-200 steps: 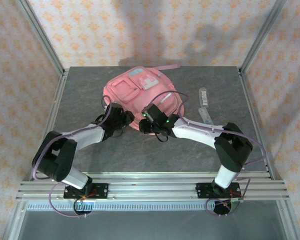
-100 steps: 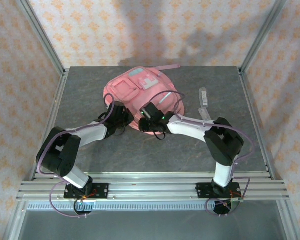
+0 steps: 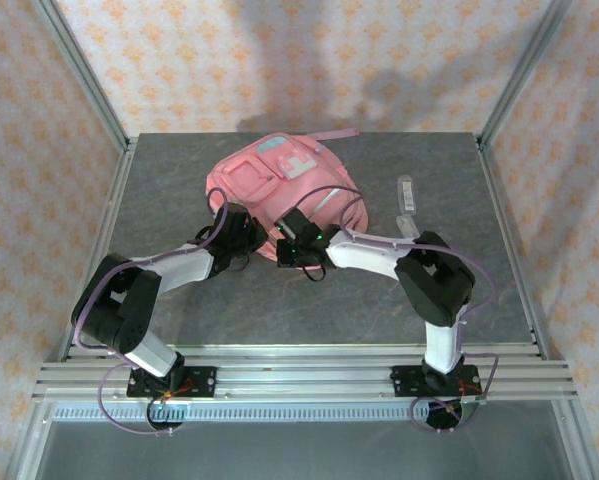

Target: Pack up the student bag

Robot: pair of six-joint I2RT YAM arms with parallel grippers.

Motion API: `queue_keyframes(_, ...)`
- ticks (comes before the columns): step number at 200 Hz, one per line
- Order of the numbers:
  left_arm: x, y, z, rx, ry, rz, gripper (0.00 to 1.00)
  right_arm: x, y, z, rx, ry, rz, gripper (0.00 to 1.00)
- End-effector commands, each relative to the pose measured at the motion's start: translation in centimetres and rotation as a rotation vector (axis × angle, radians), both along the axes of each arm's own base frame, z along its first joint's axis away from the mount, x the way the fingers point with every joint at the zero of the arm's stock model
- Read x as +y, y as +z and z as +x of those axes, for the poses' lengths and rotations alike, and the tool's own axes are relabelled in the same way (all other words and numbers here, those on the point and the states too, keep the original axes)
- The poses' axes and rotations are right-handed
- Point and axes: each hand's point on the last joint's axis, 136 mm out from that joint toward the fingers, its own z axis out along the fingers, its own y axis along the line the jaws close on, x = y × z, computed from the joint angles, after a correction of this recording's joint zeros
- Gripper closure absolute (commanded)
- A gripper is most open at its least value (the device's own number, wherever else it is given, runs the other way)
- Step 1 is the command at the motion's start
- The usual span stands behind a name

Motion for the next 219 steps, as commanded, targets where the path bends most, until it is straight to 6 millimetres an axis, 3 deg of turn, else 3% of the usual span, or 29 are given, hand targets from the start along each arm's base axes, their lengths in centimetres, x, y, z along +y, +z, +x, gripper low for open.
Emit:
queue_keyframes(1,-0.2,1.5,1.3,-0.077,0.017,-0.035,1.0,-0.7,-0.7,-0.3,0.009,-0.036,-0.062,0.9)
queue_keyframes(33,-0.1,1.4,1.4,-0.076,0.026,-0.03,1.0,-0.3,-1.3,-0.4,0.023,-0.026,-0.066,0.85)
queue_keyframes(40,-0.1,1.3,1.4,-0.077,0.026,-0.028,1.0,-0.3,-1.6,-0.4,0.025,-0.023,-0.079,0.89)
queue_keyframes(46,-0.1,1.2,1.5,-0.076,0.027,-0.026,1.0,-0.5,-2.0,-0.4,0.029,-0.029,-0.095,1.0)
queue_keyframes(78,0.5,0.6,1.5,-0.065,0.04,0.003,1.0,-2.3,-2.0,-0.3,0.006,-0.054,-0.172,1.0)
queue_keyframes(112,2.3,0.5,1.5,-0.06,0.067,0.058,1.0,-6.2,-0.5,-0.2,-0.022,-0.092,-0.215,1.0)
queue_keyframes(158,4.5,0.6,1.6,-0.055,0.092,0.109,1.0,-13.5,-1.2,-0.6,-0.026,-0.161,-0.358,1.0)
queue_keyframes(173,4.7,0.7,1.6,-0.057,0.093,0.114,1.0,-15.0,-1.0,-0.3,-0.055,-0.179,-0.406,1.0)
queue_keyframes(193,4.6,1.0,2.0,-0.065,0.091,0.116,1.0,-15.2,-0.4,0.1,-0.078,-0.18,-0.426,1.0)
queue_keyframes(219,4.1,1.1,2.4,-0.066,0.078,0.095,1.0,-11.5,1.3,-0.2,-0.096,-0.111,-0.249,1.0)
